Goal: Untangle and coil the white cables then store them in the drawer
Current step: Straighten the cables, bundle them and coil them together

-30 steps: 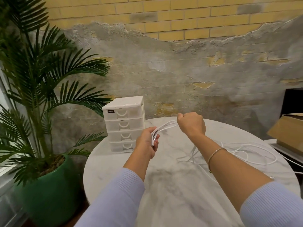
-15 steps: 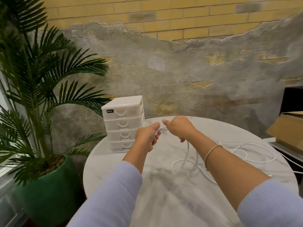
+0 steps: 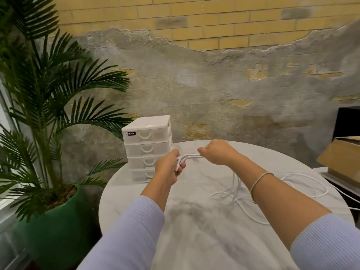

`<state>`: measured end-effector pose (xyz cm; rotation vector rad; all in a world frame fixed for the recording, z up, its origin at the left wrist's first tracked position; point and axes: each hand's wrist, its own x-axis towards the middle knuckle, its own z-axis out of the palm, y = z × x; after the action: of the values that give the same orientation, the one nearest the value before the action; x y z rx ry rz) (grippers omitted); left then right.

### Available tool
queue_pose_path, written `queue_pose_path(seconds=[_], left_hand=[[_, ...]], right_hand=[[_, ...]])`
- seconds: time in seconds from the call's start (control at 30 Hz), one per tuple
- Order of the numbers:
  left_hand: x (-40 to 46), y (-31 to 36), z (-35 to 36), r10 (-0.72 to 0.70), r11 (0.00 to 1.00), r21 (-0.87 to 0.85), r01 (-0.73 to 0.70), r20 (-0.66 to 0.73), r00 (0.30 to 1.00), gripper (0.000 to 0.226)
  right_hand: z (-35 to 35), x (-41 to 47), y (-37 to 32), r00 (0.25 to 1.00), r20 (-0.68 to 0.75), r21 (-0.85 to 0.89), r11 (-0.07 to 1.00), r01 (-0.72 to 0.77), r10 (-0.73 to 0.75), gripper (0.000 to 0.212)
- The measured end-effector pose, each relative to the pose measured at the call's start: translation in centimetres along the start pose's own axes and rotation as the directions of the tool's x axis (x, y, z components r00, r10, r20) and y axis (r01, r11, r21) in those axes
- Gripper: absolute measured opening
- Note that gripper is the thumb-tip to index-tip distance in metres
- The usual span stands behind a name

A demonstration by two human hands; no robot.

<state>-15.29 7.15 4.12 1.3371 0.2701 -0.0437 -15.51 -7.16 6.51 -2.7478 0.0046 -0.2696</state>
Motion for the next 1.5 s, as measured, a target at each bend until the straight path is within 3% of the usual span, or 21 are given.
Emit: queue_pose_path(seconds=[0.23,0.3,0.37,0.4,0.53,0.63,0.77,0.9,1.0,1.1,1.27,1.5], left_hand=[[-0.2,0.5,-0.8,0.014,0.997,0.077,-0.016,0.016,1.0,0.014],[0.2,0.4,-0.9,0.079,0.967,0.237,-0.089,0.049,0.996,0.023],[0.4,0.5,-0.9,0.213,0.856,0.467,-0.222,0.074,0.974,0.036],[0.3,0.7,-0.7,0.28,0.819,0.49,-0.297,0.11,0.954,0.041],[-1.0,1.2,1.7,0.31,0.872,0.284,-0.398,0.309,0.899,0.049],[-1.7,0.5,2.5,0.267,0.87,0.322,-0.372,0.327,0.906,0.061],[-2.4,0.1,1.9,0.141,0.907,0.304,-0.29,0.428,0.893,0.057],[-1.9,0.6,0.8,0.156,0.843,0.398,-0.363,0.463,0.872,0.062],[-1.6,0.9,-0.3,0.179,0.782,0.454,-0.426,0.491,0.852,0.057],[-0.9,1.4,-1.4,0.243,0.712,0.509,-0.484,0.468,0.85,0.049],[0.6,2.3,-5.3,0.273,0.699,0.567,-0.435,0.351,0.896,0.046],[0.9,3.0,-6.8,0.261,0.736,0.545,-0.402,0.32,0.911,0.045]], right_hand=[[-0.3,-0.6,-0.7,0.998,-0.056,0.011,0.999,0.042,-0.041,0.042],[-0.5,-0.4,-0.9,0.997,-0.073,-0.008,0.999,0.036,-0.037,0.041],[-0.6,-0.2,-1.1,0.997,-0.073,-0.035,0.999,0.033,-0.036,0.041],[-0.5,-0.2,-1.2,0.997,-0.073,-0.049,0.998,0.035,-0.039,0.04],[-0.2,0.1,-1.9,0.997,-0.067,-0.07,0.997,0.04,-0.045,0.043],[0.0,0.2,-2.2,0.996,-0.061,-0.075,0.995,0.065,-0.069,0.039],[-0.4,-0.1,-1.8,0.993,-0.067,-0.078,0.993,0.092,-0.097,0.037],[-1.6,0.0,-0.5,0.992,-0.091,-0.002,0.996,0.087,-0.087,0.049],[-2.2,-0.1,0.0,0.985,-0.12,-0.057,0.992,0.115,-0.121,0.048],[-3.0,0.2,0.6,0.956,-0.218,-0.215,0.965,0.149,-0.196,0.052],[-5.3,0.2,4.5,0.905,-0.391,-0.378,0.926,0.008,-0.167,0.061],[-4.5,1.9,5.8,0.9,-0.378,-0.483,0.876,0.007,-0.216,0.079]])
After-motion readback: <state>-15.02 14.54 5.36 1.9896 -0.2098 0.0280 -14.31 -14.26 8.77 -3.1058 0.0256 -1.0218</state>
